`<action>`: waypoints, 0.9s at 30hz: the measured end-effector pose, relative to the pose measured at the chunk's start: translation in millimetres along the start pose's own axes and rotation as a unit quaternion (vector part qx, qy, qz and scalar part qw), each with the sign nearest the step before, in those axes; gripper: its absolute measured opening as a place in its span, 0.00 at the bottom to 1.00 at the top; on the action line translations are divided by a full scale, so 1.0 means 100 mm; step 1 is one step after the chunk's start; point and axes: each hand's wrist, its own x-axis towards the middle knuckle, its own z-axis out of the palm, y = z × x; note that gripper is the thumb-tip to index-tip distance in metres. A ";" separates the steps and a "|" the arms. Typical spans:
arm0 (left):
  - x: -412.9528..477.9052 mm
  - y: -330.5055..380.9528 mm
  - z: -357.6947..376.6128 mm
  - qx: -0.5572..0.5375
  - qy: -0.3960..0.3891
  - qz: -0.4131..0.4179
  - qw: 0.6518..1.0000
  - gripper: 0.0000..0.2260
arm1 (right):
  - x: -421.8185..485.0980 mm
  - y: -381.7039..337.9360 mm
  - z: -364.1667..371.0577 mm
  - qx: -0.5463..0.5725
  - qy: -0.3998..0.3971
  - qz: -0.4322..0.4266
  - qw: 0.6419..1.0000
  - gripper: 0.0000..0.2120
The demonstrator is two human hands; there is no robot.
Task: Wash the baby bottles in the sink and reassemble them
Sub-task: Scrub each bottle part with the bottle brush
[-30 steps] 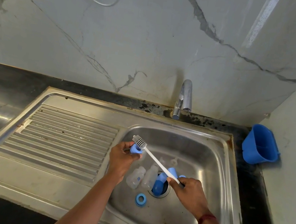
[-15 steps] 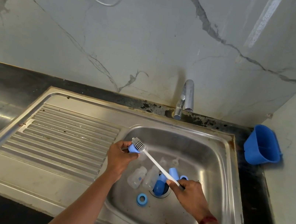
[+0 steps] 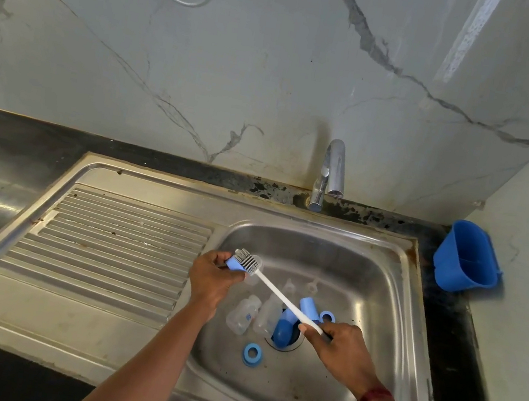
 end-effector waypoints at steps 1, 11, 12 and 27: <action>0.01 0.00 -0.02 0.007 0.002 0.004 1.000 0.18 | -0.02 0.02 -0.01 0.004 -0.002 -0.001 1.000 0.24; -0.30 -0.18 0.05 0.086 -0.070 -0.018 0.994 0.15 | -0.05 0.02 0.11 -0.006 -0.016 0.016 1.000 0.22; -0.34 -0.22 0.06 0.095 -0.084 -0.019 0.992 0.14 | -0.06 0.02 0.12 0.003 -0.013 0.026 1.000 0.22; -0.33 -0.67 0.14 0.446 -0.274 0.154 0.838 0.10 | 0.02 0.05 0.35 0.084 -0.001 0.156 0.984 0.23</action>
